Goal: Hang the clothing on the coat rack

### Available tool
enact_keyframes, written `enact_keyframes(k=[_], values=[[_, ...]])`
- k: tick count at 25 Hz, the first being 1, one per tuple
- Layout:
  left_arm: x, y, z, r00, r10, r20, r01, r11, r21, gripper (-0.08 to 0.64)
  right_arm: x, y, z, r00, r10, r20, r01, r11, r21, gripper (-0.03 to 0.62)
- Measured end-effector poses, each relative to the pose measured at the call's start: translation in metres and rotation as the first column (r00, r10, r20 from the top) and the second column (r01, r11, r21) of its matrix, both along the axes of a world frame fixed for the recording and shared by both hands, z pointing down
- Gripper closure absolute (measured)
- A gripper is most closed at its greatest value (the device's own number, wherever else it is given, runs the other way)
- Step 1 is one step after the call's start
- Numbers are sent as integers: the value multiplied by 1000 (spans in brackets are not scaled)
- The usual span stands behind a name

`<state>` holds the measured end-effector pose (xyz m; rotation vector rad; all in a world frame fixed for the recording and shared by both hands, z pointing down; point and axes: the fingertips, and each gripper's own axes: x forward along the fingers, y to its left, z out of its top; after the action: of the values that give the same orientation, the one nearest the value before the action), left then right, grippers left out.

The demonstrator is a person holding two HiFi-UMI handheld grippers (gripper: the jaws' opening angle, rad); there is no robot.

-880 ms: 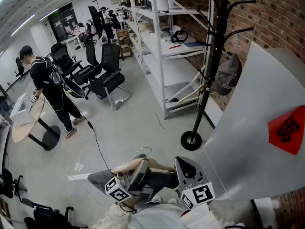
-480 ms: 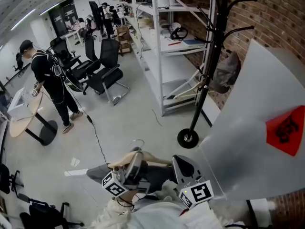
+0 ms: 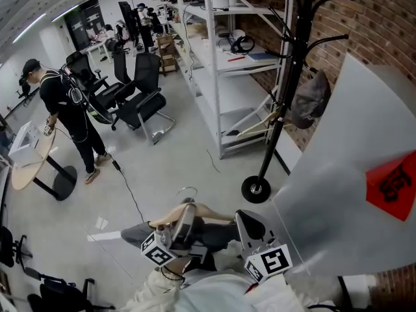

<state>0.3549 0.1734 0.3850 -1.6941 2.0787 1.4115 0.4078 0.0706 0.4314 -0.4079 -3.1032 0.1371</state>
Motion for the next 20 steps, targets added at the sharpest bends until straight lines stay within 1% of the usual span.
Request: enact_keyframes(k=[9,16,20], values=[[-59,-22,-1,998,55,7,-55,998,-14,457,-58,-16,0,998,56,-7,-56,998,8,569],[-116,-19,0,997,83,2,-83,997,-7,457,-114,-12,2,996,84,-14,-84,996,12,569],[-150,-16,0,996,87,-1,-87,996,-4,457,-148,-7,2,997,80,-18,-80,997,15,569]])
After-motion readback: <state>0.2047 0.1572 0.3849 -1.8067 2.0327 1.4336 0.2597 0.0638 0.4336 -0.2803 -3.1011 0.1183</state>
